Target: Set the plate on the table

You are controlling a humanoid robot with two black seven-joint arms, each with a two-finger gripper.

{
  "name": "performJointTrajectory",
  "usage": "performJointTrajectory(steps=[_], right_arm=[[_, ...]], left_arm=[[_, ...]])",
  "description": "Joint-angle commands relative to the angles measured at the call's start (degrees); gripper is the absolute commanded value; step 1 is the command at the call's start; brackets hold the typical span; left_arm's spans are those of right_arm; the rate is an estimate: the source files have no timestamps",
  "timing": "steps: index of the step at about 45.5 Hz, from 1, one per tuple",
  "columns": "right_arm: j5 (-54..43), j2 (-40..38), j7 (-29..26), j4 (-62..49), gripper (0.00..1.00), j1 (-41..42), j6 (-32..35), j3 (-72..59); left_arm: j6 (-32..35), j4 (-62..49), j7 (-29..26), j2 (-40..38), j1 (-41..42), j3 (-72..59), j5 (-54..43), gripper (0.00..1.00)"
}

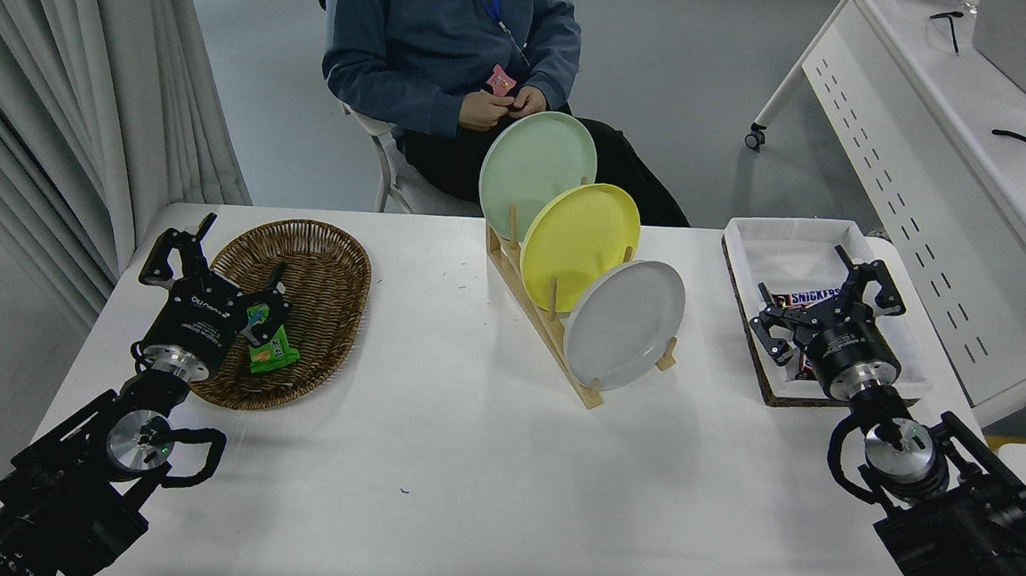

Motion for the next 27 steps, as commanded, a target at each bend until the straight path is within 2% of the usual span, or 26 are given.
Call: performJointTrajectory(steps=[1,27], right_arm=[[0.0,0.24,0.0,-0.05,1.0,-0.13,-0.08,0.09],[0.0,-0.72,0.0,-0.05,1.0,0.22,-0.08,0.09]], left_arm=[[0.0,-0.02,0.0,0.0,0.01,0.0,0.0,1.0],[0.0,-0.02,0.0,0.0,0.01,0.0,0.0,1.0]])
